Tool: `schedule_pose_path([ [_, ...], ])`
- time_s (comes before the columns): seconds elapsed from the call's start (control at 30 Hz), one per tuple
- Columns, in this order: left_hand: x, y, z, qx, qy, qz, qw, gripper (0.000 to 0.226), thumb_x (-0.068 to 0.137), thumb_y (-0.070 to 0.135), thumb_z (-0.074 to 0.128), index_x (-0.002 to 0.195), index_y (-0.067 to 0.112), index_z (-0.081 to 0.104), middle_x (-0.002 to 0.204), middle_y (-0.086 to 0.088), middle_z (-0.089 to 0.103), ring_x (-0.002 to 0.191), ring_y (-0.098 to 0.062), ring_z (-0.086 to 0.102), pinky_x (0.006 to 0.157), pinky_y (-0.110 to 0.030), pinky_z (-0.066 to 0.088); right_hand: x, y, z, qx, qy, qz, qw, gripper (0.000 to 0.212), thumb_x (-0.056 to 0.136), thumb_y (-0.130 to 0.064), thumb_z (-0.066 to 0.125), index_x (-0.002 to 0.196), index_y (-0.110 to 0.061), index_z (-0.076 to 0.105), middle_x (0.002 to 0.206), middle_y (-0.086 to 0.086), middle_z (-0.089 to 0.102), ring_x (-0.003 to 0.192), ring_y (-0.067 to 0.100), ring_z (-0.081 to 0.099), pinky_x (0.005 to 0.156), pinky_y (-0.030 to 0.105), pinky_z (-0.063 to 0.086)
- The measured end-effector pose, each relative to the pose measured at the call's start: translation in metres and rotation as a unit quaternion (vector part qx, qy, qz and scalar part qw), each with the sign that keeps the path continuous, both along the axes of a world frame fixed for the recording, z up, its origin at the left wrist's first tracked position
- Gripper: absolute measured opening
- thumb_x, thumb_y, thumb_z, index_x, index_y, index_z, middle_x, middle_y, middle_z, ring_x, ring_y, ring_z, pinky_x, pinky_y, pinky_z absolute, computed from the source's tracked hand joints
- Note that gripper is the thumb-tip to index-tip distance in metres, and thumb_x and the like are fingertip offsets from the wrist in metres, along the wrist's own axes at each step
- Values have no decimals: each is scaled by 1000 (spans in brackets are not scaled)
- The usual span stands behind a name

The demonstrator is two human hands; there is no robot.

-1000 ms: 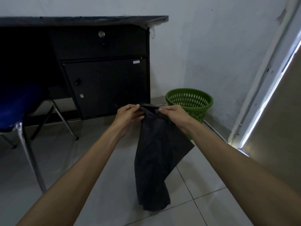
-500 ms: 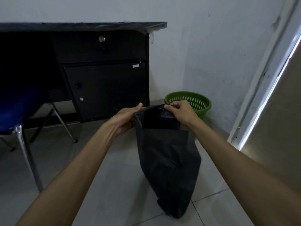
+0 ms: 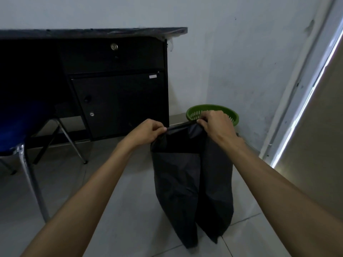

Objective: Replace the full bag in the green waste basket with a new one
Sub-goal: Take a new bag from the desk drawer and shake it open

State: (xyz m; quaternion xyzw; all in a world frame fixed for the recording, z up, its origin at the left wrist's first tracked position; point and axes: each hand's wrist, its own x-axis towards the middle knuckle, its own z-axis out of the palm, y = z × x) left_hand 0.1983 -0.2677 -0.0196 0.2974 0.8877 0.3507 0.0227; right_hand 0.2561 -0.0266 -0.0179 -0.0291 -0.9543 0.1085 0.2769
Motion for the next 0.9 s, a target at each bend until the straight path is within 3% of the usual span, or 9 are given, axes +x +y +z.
schedule_pose_path([
  [0.13, -9, -3, -10, -98, 22, 35, 994, 7, 90, 19, 65, 94, 21, 70, 89, 0, 67, 82, -15, 63, 67, -27, 50, 0, 1, -3, -19, -3, 2, 1000, 25, 97, -31, 50, 94, -11, 65, 94, 14, 69, 86, 34, 64, 66, 38, 50],
  [0.3, -13, -13, -28, -127, -32, 46, 990, 22, 90, 15, 64, 72, 28, 65, 73, 5, 60, 66, -6, 56, 55, -20, 42, 5, 19, 1, -67, 54, -86, 993, 27, 100, -29, 46, 98, -9, 64, 101, 16, 68, 91, 35, 64, 66, 35, 42],
  [0.4, -13, -17, -36, -46, -114, 35, 992, 12, 94, 12, 62, 90, 12, 74, 75, 0, 66, 62, -2, 62, 54, -17, 49, 10, 27, -4, -82, 62, -127, 987, 26, 99, -28, 48, 97, -8, 65, 100, 16, 69, 91, 36, 64, 64, 32, 35],
  [0.47, -10, -15, -36, 25, -163, 42, 985, 12, 92, 10, 65, 96, 5, 74, 73, -1, 67, 55, 2, 61, 49, -12, 45, 10, 28, -8, -76, 62, -131, 987, 25, 98, -27, 51, 95, -8, 66, 97, 16, 69, 89, 36, 64, 63, 31, 35],
  [0.6, -5, -3, -30, 89, -190, 39, 977, 14, 82, 22, 77, 70, 19, 72, 58, 9, 63, 50, 2, 56, 49, -11, 41, 2, 22, -15, -43, 61, -118, 990, 21, 95, -26, 57, 101, -7, 66, 104, 15, 63, 95, 35, 60, 70, 36, 43],
  [0.7, -6, 4, -31, 149, -187, 59, 969, 24, 75, 29, 82, 58, 20, 69, 63, 1, 62, 61, -10, 56, 63, -22, 42, -3, 9, -15, -36, 62, -87, 994, 25, 91, -31, 60, 101, -9, 64, 105, 14, 61, 97, 32, 58, 78, 40, 47],
  [0.8, -3, 10, -31, 211, -186, 75, 957, 21, 75, 30, 82, 65, 15, 71, 72, -8, 63, 71, -20, 55, 70, -32, 41, -4, -10, -8, -168, -21, -20, 985, 45, 85, -56, 58, 75, -13, 68, 81, 10, 69, 79, 28, 65, 67, 33, 49],
  [0.83, -1, 12, -30, 217, -185, 72, 956, 21, 77, 30, 80, 68, 13, 71, 73, -8, 64, 71, -19, 57, 69, -31, 42, -2, -17, -3, -254, -87, 8, 963, 59, 83, -66, 55, 74, -10, 70, 77, 10, 71, 72, 26, 66, 64, 31, 48],
  [0.9, 1, 14, -31, 228, -194, 59, 952, 20, 84, 31, 74, 76, 12, 74, 76, -7, 67, 72, -16, 59, 68, -29, 44, 1, -32, 2, -407, -236, 34, 882, 74, 79, -77, 49, 86, -7, 74, 85, 7, 73, 70, 20, 65, 65, 27, 48],
])
